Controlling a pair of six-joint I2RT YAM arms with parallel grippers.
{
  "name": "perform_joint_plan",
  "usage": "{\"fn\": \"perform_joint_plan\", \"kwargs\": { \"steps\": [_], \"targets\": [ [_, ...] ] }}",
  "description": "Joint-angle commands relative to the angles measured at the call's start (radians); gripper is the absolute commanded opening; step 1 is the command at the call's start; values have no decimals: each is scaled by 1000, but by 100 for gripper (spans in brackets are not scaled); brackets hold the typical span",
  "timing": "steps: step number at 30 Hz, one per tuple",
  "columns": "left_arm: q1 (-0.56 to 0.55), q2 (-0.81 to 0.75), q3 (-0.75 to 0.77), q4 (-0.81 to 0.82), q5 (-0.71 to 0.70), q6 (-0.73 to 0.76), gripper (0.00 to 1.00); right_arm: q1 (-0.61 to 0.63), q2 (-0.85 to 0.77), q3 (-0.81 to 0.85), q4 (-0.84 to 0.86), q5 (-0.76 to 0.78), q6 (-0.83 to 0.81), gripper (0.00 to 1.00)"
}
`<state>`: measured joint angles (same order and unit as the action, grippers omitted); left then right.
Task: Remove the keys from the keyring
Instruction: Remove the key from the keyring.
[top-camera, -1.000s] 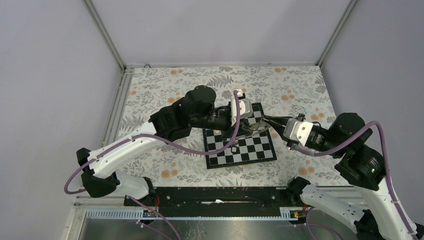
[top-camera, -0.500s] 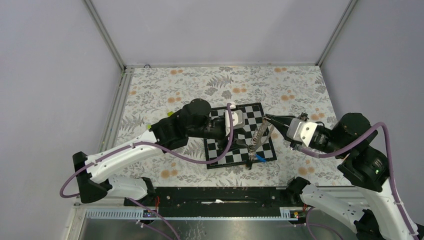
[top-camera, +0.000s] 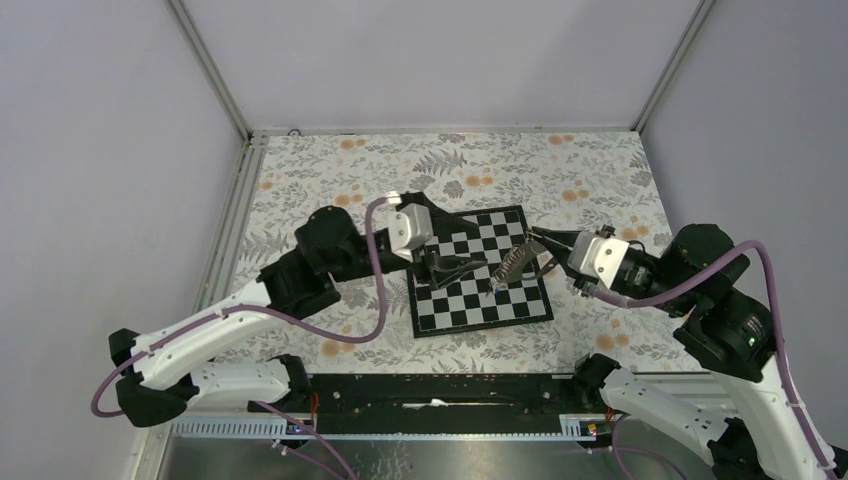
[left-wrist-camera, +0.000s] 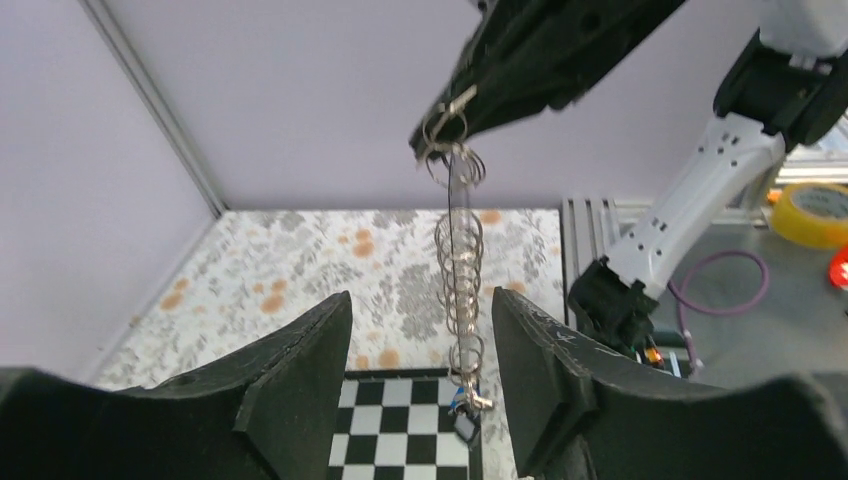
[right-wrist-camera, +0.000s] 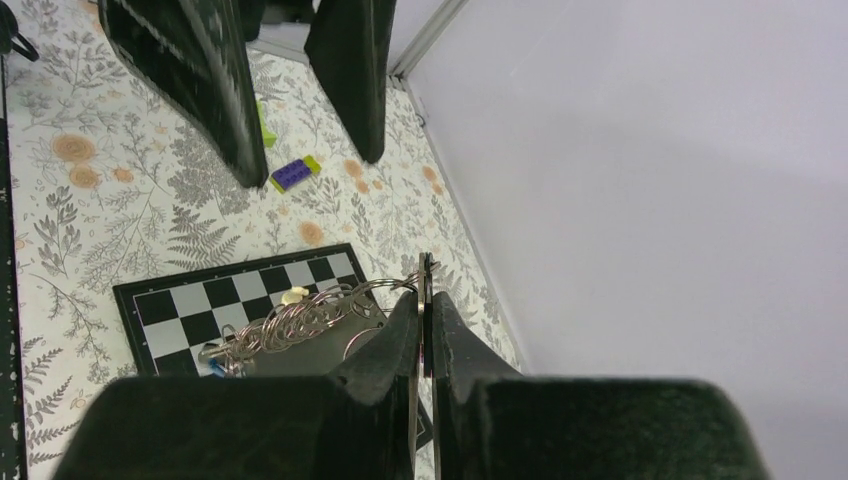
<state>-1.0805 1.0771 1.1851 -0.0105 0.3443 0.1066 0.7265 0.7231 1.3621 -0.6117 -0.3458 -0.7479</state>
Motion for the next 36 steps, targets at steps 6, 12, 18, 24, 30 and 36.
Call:
{"fn": "perform_joint_plan", "kwargs": {
  "steps": [6, 12, 18, 24, 30, 36],
  "targets": [
    [1, 1, -91, 380, -86, -64, 60, -3, 67, 51, -34, 107, 96, 0],
    [0, 74, -75, 431, -93, -76, 55, -4, 86, 65, -32, 105, 144, 0],
    [-1, 118, -62, 443, -68, -92, 47, -4, 89, 68, -16, 105, 172, 0],
    [1, 139, -49, 449, -30, -104, 46, -3, 89, 63, -13, 102, 176, 0],
    [0, 164, -31, 451, -11, -104, 43, -3, 92, 61, -10, 93, 180, 0],
    [0, 172, -27, 461, -6, -135, 36, -3, 89, 53, -9, 88, 182, 0]
  ]
}}
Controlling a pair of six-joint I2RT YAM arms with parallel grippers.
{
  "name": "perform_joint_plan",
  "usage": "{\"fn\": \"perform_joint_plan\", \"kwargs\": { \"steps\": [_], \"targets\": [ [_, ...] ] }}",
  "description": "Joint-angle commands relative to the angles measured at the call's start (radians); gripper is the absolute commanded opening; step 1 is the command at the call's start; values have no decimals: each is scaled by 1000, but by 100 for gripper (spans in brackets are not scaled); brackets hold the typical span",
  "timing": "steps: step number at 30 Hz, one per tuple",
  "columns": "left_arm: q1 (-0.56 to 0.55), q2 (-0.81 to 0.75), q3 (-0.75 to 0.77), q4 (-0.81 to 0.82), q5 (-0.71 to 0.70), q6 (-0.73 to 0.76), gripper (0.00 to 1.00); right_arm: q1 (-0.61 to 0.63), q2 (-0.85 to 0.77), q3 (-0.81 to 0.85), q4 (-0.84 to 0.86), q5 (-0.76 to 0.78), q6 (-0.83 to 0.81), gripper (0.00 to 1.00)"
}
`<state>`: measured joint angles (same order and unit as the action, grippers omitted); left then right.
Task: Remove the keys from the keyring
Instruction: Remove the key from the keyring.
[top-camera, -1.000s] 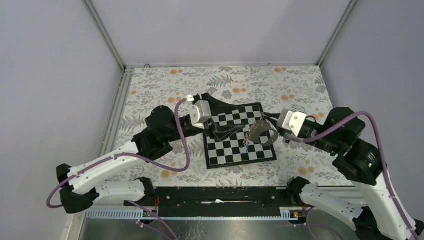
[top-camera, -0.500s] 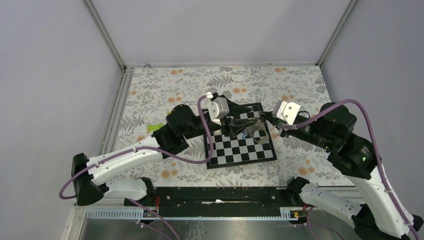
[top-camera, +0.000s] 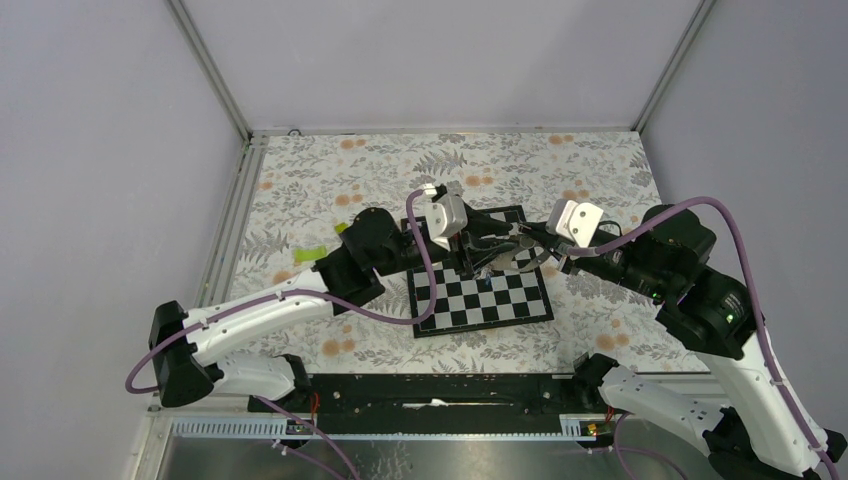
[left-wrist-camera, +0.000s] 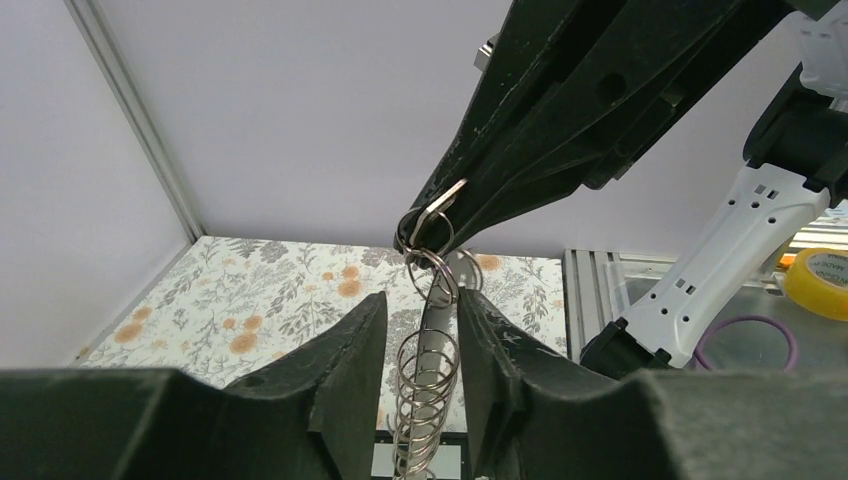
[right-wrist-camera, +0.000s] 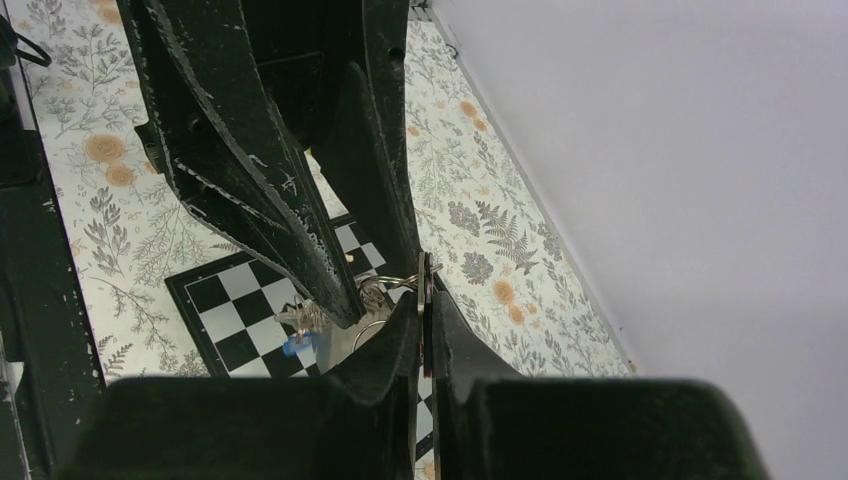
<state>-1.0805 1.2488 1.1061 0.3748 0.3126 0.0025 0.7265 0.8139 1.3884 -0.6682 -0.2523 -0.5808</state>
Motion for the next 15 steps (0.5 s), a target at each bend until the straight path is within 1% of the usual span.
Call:
{"fn": "perform_joint_plan", "kwargs": {
  "steps": [1, 8, 15],
  "targets": [
    [0, 2, 53, 76, 26, -33, 34, -3, -3, 26, 48, -5, 14, 0],
    [-1, 5, 58, 82, 36, -41, 29, -4, -3, 20, 46, -8, 15, 0],
    [0, -1, 56, 85, 35, -42, 28, -4, -3, 14, 37, -2, 13, 0]
  ]
}}
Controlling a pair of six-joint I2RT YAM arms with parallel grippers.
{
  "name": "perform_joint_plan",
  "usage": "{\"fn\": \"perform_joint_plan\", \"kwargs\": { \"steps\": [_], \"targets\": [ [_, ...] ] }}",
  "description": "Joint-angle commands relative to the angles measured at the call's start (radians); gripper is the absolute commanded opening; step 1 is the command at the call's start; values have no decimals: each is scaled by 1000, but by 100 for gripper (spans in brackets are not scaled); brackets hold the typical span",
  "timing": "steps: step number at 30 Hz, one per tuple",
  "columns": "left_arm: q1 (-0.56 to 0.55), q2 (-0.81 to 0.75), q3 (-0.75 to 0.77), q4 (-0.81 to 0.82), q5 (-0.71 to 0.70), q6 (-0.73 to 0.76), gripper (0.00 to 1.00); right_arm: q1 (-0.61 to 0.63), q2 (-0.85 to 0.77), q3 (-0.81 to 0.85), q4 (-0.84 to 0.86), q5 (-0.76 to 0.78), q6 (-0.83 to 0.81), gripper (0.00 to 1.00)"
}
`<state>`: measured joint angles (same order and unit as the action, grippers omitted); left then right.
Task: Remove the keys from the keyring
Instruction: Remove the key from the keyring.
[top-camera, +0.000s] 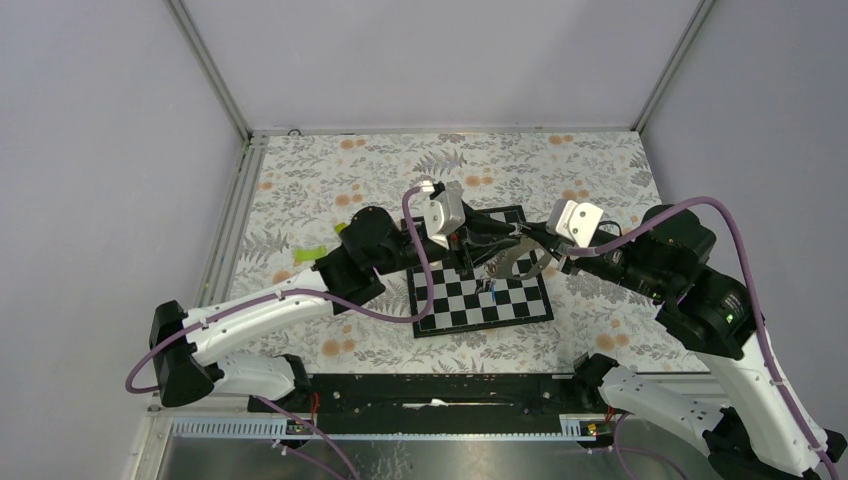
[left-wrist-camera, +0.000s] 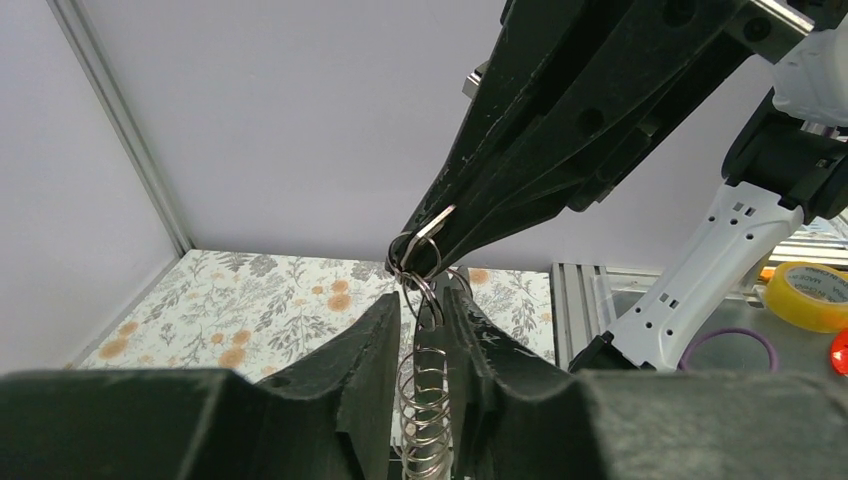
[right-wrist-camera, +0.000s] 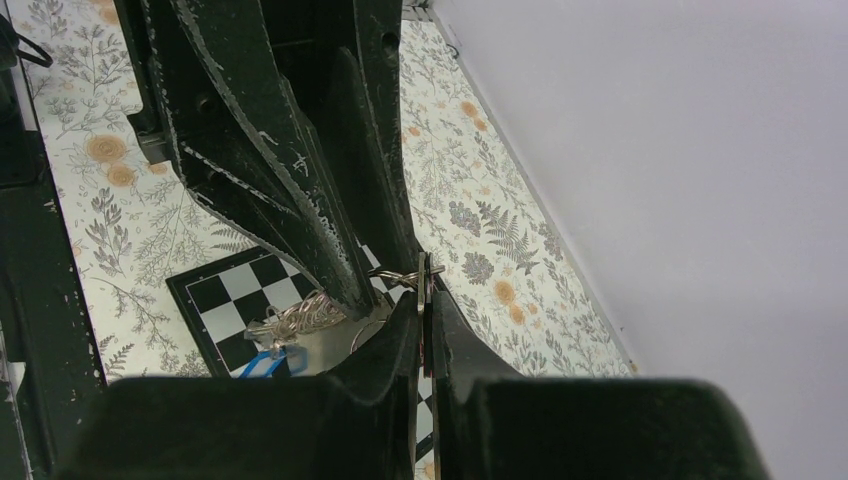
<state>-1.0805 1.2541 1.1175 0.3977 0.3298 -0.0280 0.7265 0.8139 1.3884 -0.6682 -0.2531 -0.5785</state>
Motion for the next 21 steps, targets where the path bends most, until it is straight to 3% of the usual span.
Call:
{"fn": "perform_joint_plan", "kwargs": {
  "steps": [1, 8, 21],
  "targets": [
    [0, -6, 44, 63, 19, -12, 26, -3, -3, 15, 38, -3, 12, 0],
    [1, -9, 45, 42, 17, -10, 0, -4, -13, 13, 45, 10, 6, 0],
    [1, -81, 35, -59, -29, 20, 0, -4, -59, -27, 68, 65, -36, 0]
  ]
}}
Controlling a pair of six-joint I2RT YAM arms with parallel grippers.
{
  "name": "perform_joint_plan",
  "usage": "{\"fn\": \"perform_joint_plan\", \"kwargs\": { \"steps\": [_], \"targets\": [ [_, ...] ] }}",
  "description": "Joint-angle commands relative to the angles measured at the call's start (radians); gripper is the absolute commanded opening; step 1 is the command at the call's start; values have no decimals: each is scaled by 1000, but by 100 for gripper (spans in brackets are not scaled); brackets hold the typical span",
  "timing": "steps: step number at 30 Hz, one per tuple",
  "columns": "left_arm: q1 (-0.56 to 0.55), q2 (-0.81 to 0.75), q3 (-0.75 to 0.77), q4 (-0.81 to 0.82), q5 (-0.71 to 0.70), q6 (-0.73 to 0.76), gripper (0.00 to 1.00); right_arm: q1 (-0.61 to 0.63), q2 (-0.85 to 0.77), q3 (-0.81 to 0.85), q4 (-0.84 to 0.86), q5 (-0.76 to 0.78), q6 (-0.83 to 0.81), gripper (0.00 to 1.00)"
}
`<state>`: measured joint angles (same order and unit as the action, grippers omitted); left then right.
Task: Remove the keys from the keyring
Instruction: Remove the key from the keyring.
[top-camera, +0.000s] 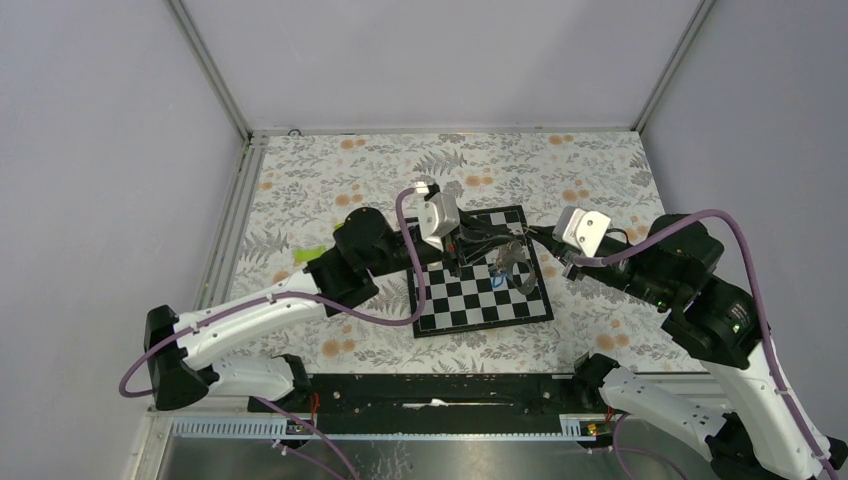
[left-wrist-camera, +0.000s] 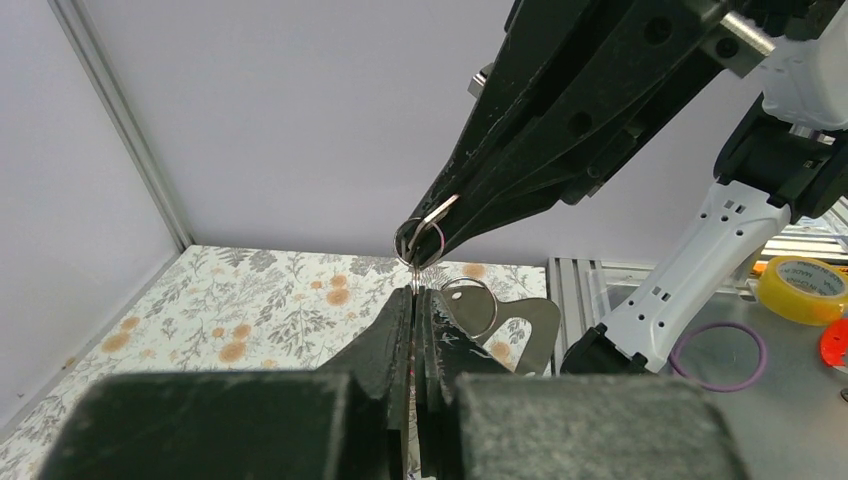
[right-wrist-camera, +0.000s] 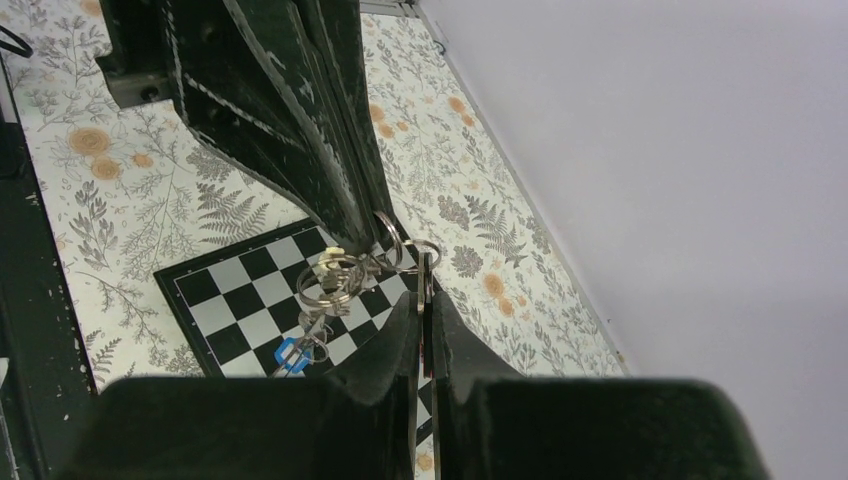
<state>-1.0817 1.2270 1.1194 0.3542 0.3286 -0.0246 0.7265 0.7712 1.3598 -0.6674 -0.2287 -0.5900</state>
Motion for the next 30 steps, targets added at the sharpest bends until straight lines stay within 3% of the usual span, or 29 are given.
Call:
{"fn": "perform_joint_plan", "kwargs": {
  "steps": [1, 20, 30],
  "targets": [
    [2, -61, 31, -20, -31, 17, 0, -4, -20, -1, 69, 43, -26, 0],
    [1, -105, 32, -90, -26, 105, 0, -3, -66, -70, 117, 2, -1, 0],
    [2, -56, 107, -268, -20, 176, 0, -3, -72, -58, 135, -57, -2, 0]
  ]
}}
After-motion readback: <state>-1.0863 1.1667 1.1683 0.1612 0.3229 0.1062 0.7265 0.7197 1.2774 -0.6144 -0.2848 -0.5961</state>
